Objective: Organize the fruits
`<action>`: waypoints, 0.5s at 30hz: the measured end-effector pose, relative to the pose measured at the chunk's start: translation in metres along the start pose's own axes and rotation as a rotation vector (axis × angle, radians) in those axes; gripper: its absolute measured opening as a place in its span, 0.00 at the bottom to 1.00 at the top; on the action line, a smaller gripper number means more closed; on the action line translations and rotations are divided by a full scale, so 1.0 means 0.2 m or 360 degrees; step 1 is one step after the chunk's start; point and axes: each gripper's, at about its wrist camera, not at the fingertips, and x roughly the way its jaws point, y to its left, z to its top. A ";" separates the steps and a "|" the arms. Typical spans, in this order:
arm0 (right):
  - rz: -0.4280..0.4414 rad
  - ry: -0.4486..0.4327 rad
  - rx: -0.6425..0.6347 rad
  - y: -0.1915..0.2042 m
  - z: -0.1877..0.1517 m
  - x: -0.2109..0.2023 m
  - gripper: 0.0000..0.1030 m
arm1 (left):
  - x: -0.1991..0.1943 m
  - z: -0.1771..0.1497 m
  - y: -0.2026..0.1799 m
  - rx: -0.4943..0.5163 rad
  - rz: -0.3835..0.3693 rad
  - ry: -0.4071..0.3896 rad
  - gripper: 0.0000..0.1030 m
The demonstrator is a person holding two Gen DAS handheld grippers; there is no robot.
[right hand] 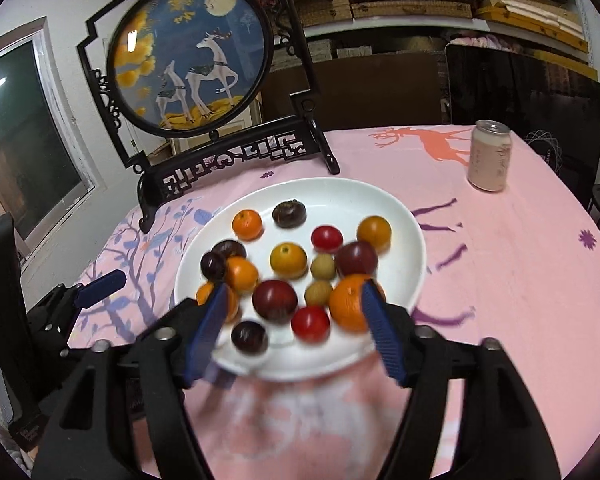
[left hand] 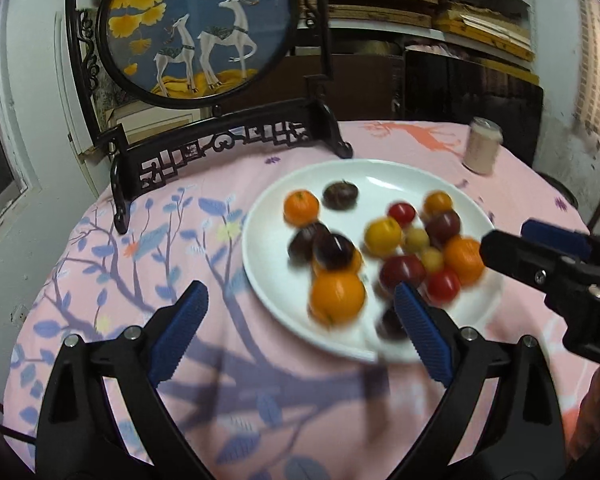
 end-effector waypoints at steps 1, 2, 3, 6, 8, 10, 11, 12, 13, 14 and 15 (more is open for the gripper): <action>-0.0024 -0.0036 -0.0009 0.00 -0.03 -0.03 0.98 | -0.03 -0.03 -0.02 0.0011 0.0004 -0.0012 0.94; -0.0044 -0.0070 -0.0018 0.01 -0.05 -0.05 0.99 | -0.05 -0.05 -0.03 0.0018 0.0005 -0.0021 0.95; -0.0071 -0.0115 -0.0038 0.02 -0.08 -0.09 0.99 | -0.08 -0.07 -0.04 0.0024 0.0009 -0.0034 0.97; -0.0090 -0.0133 -0.0079 0.02 -0.14 -0.14 0.99 | -0.14 -0.12 -0.06 0.0049 0.0021 -0.0065 0.98; -0.0107 -0.0093 -0.0046 0.00 -0.19 -0.15 0.99 | -0.18 -0.15 -0.06 0.0063 0.0024 -0.0078 0.98; -0.0092 -0.0047 0.0060 -0.05 -0.24 -0.16 0.99 | -0.21 -0.17 -0.06 0.0068 0.0014 -0.0074 0.98; -0.0097 -0.0026 0.0090 -0.06 -0.25 -0.16 0.99 | -0.23 -0.18 -0.06 0.0064 0.0009 -0.0073 0.98; -0.0107 -0.0008 0.0112 -0.07 -0.27 -0.17 0.99 | -0.24 -0.20 -0.06 0.0056 0.0004 -0.0072 0.98; -0.0125 -0.0002 0.0124 -0.08 -0.29 -0.18 0.99 | -0.25 -0.21 -0.05 0.0044 -0.0006 -0.0066 0.98; -0.0133 -0.0003 0.0126 -0.08 -0.30 -0.19 0.99 | -0.26 -0.22 -0.05 0.0038 -0.0013 -0.0060 0.98; -0.0140 -0.0012 0.0122 -0.08 -0.31 -0.20 0.99 | -0.27 -0.24 -0.04 0.0031 -0.0021 -0.0055 0.98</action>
